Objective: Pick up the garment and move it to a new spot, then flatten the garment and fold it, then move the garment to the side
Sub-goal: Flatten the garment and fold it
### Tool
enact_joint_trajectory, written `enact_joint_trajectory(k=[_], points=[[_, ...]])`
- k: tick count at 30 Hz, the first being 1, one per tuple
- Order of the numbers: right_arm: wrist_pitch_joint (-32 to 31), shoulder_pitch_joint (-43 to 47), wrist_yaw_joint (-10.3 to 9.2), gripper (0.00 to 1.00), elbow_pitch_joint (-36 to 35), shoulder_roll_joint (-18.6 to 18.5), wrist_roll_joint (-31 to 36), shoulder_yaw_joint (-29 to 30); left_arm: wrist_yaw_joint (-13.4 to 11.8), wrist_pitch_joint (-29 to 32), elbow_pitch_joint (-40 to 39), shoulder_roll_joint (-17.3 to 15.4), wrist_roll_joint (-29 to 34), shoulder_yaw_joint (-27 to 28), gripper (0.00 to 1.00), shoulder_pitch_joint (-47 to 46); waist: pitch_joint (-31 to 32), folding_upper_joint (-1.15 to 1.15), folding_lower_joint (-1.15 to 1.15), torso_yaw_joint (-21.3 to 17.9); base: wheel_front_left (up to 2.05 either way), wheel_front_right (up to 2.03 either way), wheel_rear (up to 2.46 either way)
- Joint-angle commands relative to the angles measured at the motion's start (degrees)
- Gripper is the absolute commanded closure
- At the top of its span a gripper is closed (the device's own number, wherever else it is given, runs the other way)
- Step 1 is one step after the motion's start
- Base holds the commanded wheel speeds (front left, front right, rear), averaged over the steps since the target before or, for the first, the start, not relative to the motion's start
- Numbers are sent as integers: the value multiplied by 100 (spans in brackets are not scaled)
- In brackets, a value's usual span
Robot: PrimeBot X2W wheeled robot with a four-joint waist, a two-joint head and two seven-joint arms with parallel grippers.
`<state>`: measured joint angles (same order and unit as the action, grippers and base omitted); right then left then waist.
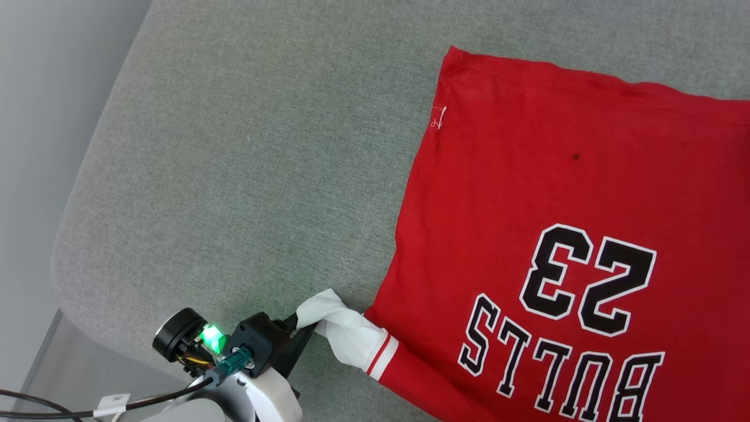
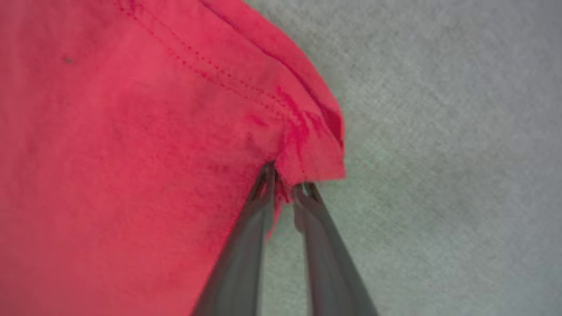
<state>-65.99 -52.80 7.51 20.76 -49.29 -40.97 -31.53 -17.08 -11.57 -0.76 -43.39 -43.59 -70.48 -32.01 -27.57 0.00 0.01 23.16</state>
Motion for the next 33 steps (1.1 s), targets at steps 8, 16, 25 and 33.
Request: enact_joint_trajectory(k=[8,16,25,33], points=[[832,-94,-4,100,-128,101,-137,-488,-28,-57,137,-164,-136,1,100,206,700,0,-1,-360,0,0,0],[1483,220,-4,100,-835,-353,-614,-1039,-130,-9,69,-421,-334,-27,100,567,1526,0,-1,-809,0,0,0],[2137,1722,-4,100,-2014,-1720,-1450,-1159,-362,-40,-195,-803,-544,-36,100,1089,2078,0,-1,-1455,0,0,0],[3031,4489,-4,100,-1909,-2206,-2126,-1122,-509,-65,-344,-977,-575,-22,100,1251,2094,0,-1,-1922,0,0,0]])
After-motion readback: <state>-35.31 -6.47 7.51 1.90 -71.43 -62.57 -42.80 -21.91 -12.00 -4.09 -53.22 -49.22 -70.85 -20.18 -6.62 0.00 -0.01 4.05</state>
